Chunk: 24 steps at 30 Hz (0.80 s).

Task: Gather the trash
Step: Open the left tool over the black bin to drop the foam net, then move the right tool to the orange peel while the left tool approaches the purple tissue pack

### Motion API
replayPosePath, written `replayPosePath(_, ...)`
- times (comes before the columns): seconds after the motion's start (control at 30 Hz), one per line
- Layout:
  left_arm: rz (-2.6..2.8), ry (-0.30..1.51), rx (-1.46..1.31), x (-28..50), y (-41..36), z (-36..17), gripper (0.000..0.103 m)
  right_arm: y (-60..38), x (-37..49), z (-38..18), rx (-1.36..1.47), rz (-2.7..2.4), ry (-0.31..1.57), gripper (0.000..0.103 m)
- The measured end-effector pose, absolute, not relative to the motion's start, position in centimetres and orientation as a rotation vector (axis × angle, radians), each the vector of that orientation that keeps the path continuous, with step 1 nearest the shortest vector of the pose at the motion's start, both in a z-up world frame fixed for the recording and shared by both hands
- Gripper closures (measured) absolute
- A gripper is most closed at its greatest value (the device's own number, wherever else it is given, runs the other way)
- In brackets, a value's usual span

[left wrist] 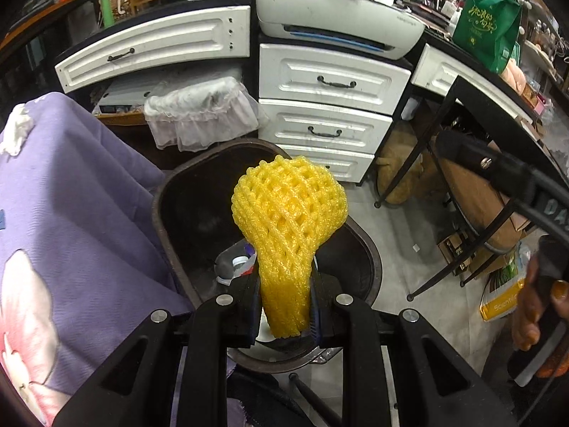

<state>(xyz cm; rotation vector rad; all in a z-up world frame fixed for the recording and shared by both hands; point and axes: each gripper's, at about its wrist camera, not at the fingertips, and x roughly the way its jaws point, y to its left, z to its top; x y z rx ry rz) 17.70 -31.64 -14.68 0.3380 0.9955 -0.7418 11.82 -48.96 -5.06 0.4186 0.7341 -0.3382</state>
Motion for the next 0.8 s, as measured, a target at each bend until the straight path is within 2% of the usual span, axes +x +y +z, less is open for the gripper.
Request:
replayPosePath(0.17,-0.742,1.002,0.358,17.7,-32.3,-15.5,0.077,-48.7,11.8,-4.6,0.408,-0.336,0.725,0.023)
replayPosePath(0.2,-0.745,1.003,0.359,17.8,-32.4,-15.5,0.070,-48.7,11.8,-4.5,0.408,-0.337,0.723,0.023)
replayPosePath(0.23,-0.750,1.001,0.357,17.8,-32.4,-15.5,0.058,-48.6,11.7,-4.4,0.407,-0.337,0.721,0.022)
replayPosePath(0.27,-0.754,0.993,0.351,17.7,-32.4,-15.3,0.052,-48.6,11.7,-4.3,0.407,-0.337,0.719,0.021)
replayPosePath(0.3,-0.759,0.978,0.341,17.5,-32.2,-15.1,0.041,-48.5,11.7,-4.3,0.406,-0.337,0.717,0.021)
replayPosePath(0.33,-0.762,0.967,0.334,17.5,-32.1,-14.9,0.034,-48.5,11.6,-4.2,0.405,-0.339,0.714,0.020)
replayPosePath(0.53,-0.782,0.905,0.298,16.9,-31.0,-12.7,0.020,-48.4,11.6,-3.8,0.404,-0.331,0.704,0.019)
replayPosePath(0.8,-0.791,0.827,0.233,15.9,-28.3,-9.5,0.010,-47.6,11.5,-2.9,0.401,-0.297,0.661,0.017)
